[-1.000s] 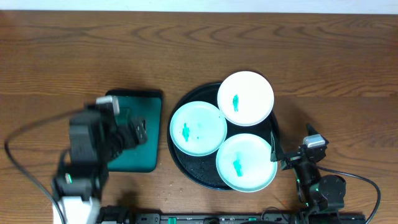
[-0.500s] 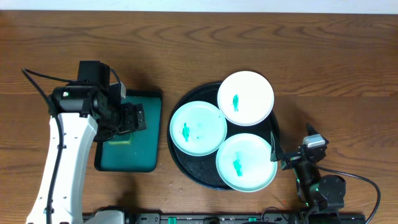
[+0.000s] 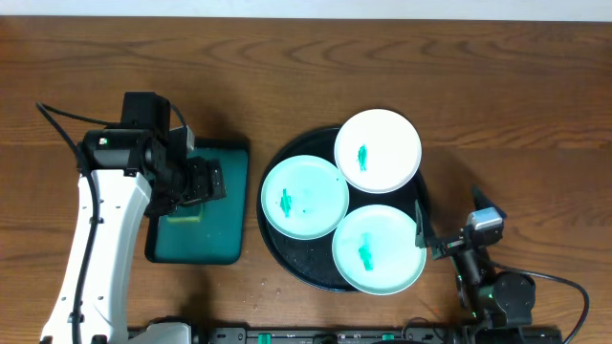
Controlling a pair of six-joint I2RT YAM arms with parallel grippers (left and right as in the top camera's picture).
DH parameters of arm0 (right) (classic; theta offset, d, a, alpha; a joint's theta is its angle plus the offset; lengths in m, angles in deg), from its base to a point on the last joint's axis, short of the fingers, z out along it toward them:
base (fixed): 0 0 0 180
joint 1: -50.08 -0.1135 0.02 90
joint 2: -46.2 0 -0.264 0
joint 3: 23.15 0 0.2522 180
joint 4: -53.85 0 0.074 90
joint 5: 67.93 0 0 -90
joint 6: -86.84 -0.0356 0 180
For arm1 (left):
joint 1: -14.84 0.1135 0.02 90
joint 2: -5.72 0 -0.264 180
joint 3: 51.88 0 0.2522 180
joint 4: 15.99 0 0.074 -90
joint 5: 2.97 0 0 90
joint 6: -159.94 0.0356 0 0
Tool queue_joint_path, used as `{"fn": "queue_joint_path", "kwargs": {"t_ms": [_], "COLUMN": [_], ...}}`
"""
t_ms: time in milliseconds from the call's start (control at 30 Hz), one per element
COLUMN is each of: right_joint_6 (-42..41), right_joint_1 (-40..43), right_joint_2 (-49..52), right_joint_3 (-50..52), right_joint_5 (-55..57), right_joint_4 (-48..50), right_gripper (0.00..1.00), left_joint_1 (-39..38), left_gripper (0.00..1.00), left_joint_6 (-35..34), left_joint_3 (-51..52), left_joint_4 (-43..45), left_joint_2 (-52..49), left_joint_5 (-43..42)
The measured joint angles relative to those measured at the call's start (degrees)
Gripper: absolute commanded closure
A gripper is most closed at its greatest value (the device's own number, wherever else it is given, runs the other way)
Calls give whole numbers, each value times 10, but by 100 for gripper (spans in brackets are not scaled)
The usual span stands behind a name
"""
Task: Clean dirty plates on tray and stack at the side
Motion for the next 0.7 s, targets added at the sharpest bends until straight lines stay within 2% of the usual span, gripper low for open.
{"fn": "queue_joint_path", "kwargs": {"t_ms": [167,333,467,700], "right_joint_6": [-28,-33,-25,-21], "right_joint_1": [0,0,0,0], "right_joint_2": [3,66,184,481], "right_joint_3": [-33,-152,-270,-485], "right_joint_5": [-49,-73,-85,-172], "right_joint_4": [-52,-146,-224,-367], "right_gripper": [1,1,1,1], "left_joint_1": [0,0,0,0], "left_gripper": [8,8,8,8], "left_joint_6": [0,0,0,0], "left_joint_3": [0,0,0,0], "left_joint_4": [0,0,4,5], "left_joint_2": [0,0,0,0], "left_joint_5": [0,0,0,0]}}
